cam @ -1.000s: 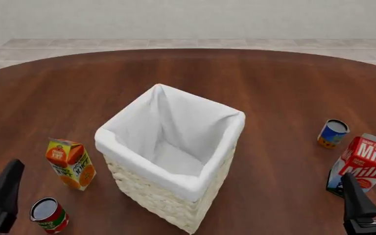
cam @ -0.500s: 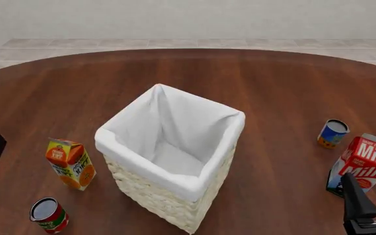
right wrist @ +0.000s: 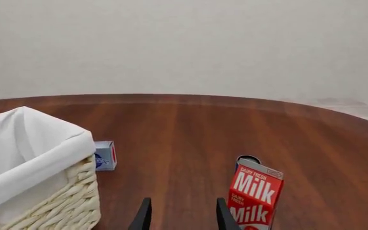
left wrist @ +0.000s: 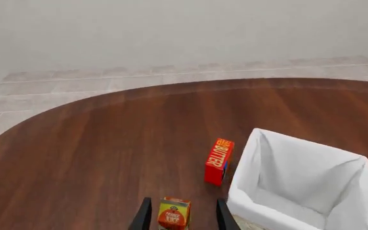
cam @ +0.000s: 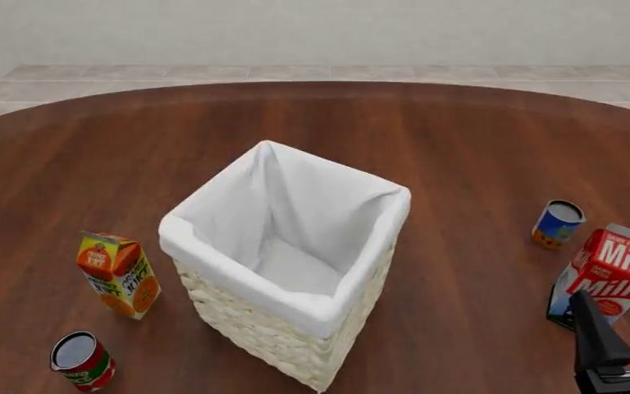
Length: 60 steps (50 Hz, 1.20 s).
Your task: Pick up the alphabet soup and the tomato sauce, and put them in the basket.
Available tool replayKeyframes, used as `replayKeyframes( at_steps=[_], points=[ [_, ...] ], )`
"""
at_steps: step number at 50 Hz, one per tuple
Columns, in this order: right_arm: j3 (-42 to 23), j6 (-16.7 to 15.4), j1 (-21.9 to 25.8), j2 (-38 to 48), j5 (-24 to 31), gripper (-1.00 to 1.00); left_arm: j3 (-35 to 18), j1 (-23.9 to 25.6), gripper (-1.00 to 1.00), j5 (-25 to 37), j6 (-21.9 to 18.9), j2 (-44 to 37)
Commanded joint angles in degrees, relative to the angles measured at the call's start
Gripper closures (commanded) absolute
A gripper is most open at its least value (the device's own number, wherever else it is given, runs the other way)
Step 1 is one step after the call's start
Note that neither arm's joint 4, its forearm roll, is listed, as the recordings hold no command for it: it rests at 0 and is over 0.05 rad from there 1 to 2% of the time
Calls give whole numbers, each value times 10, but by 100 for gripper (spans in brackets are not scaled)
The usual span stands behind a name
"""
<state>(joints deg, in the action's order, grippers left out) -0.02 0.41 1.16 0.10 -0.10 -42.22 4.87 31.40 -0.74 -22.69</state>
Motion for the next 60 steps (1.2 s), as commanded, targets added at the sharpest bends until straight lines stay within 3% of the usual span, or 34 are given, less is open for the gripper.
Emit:
replayKeyframes(
  at_steps=[1, 8, 15, 16, 19, 26, 29, 38, 56, 60],
  points=[
    [0, 1, 2, 0, 2, -100, -64, -33, -100, 75, 7, -50],
    [0, 4, 1, 0, -1, -100, -81, -38, -100, 101, -8, -75],
    [0, 5, 6, 0, 0, -100, -95, -27, -100, 130, 21, -111],
    [0, 5, 6, 0, 0, -100, -97, -23, -100, 136, 6, -114],
    [0, 5, 4, -1, -1, -100, -113, -20, -100, 152, 11, -122],
    [0, 5, 4, 0, 0, -100, -122, -9, -100, 188, 65, -135],
    [0, 6, 4, 0, -1, -100, -128, -23, -100, 202, 37, -140],
    [0, 8, 1, 0, -3, -100, -136, -26, -100, 240, 50, -159],
    [0, 10, 1, 0, -4, -100, -116, -28, -100, 251, 45, -181],
    [0, 11, 1, 0, -3, -100, -117, -40, -100, 252, 20, -192]
  ],
)
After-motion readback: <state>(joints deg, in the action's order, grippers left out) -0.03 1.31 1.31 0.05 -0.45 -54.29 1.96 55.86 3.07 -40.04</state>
